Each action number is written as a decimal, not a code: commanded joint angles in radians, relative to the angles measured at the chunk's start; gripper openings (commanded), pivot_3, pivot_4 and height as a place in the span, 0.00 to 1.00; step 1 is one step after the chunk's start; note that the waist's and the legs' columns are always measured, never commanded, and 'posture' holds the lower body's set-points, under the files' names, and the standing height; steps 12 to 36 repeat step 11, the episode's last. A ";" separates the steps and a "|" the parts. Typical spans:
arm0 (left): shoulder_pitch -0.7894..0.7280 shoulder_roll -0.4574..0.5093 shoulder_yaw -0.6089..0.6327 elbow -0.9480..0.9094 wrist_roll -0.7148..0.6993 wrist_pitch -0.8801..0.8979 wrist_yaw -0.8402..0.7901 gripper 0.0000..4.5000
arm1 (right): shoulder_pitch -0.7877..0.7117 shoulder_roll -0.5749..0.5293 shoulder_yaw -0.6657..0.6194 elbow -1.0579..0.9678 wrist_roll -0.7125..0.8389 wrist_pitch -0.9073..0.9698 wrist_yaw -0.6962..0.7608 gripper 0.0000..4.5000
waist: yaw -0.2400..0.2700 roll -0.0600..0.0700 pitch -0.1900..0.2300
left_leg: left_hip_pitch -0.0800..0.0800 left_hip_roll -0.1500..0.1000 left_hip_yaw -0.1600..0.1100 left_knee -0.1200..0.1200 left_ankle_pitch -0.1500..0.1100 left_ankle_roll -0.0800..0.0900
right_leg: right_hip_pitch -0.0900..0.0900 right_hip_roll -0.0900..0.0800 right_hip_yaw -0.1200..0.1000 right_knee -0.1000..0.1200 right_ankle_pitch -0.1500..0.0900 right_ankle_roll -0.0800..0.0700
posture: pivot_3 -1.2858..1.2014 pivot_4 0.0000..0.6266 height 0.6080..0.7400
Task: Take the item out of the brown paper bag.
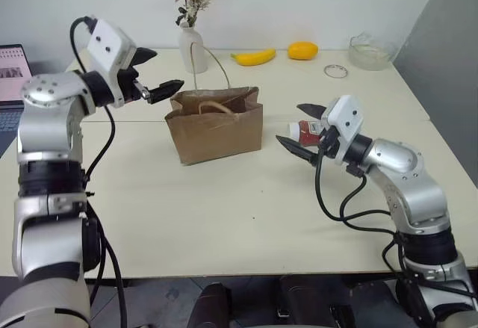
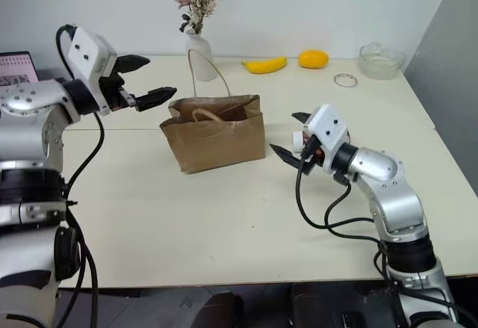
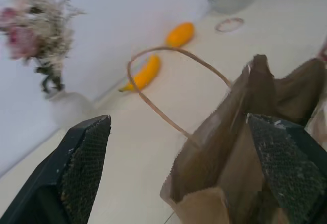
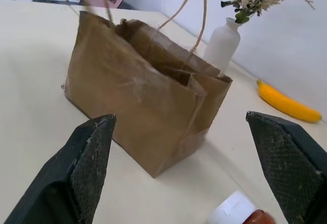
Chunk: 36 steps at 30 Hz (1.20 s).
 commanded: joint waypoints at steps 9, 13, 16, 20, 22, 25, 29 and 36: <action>0.615 -0.356 0.082 -0.648 -0.051 0.137 0.423 0.99 | 0.177 0.134 -0.059 0.084 -0.101 -0.234 -0.272 0.95 | 0.005 -0.002 -0.001 | 0.003 -0.002 0.001 0.001 0.000 -0.001 | 0.003 -0.003 0.001 -0.002 0.000 0.000 | 0.52 0.24 1.00; 0.658 -0.375 0.052 -0.664 -0.024 0.083 0.440 0.99 | 0.180 0.138 -0.061 0.093 -0.083 -0.221 -0.263 0.95 | 0.006 -0.002 -0.001 | 0.003 -0.002 0.000 0.001 0.000 -0.001 | 0.004 -0.002 0.001 -0.001 0.000 0.000 | 0.52 0.24 1.00; 0.658 -0.375 0.052 -0.664 -0.024 0.083 0.440 0.99 | 0.180 0.138 -0.061 0.093 -0.083 -0.221 -0.263 0.95 | 0.006 -0.002 -0.001 | 0.003 -0.002 0.000 0.001 0.000 -0.001 | 0.004 -0.002 0.001 -0.001 0.000 0.000 | 0.52 0.24 1.00; 0.658 -0.375 0.052 -0.664 -0.024 0.083 0.440 0.99 | 0.180 0.138 -0.061 0.093 -0.083 -0.221 -0.263 0.95 | 0.006 -0.002 -0.001 | 0.003 -0.002 0.000 0.001 0.000 -0.001 | 0.004 -0.002 0.001 -0.001 0.000 0.000 | 0.52 0.24 1.00; 0.658 -0.375 0.052 -0.664 -0.024 0.083 0.440 0.99 | 0.180 0.138 -0.061 0.093 -0.083 -0.221 -0.263 0.95 | 0.006 -0.002 -0.001 | 0.003 -0.002 0.000 0.001 0.000 -0.001 | 0.004 -0.002 0.001 -0.001 0.000 0.000 | 0.52 0.24 1.00; 0.658 -0.375 0.052 -0.664 -0.024 0.083 0.440 0.99 | 0.180 0.138 -0.061 0.093 -0.083 -0.221 -0.263 0.95 | 0.006 -0.002 -0.001 | 0.003 -0.002 0.000 0.001 0.000 -0.001 | 0.004 -0.002 0.001 -0.001 0.000 0.000 | 0.52 0.24 1.00; 0.658 -0.375 0.052 -0.664 -0.024 0.083 0.440 0.99 | 0.180 0.138 -0.061 0.093 -0.083 -0.221 -0.263 0.95 | 0.006 -0.002 -0.001 | 0.003 -0.002 0.000 0.001 0.000 -0.001 | 0.004 -0.002 0.001 -0.001 0.000 0.000 | 0.52 0.24 1.00; 0.658 -0.375 0.052 -0.664 -0.024 0.083 0.440 0.99 | 0.180 0.138 -0.061 0.093 -0.083 -0.221 -0.263 0.95 | 0.006 -0.002 -0.001 | 0.003 -0.002 0.000 0.001 0.000 -0.001 | 0.004 -0.002 0.001 -0.001 0.000 0.000 | 0.52 0.24 1.00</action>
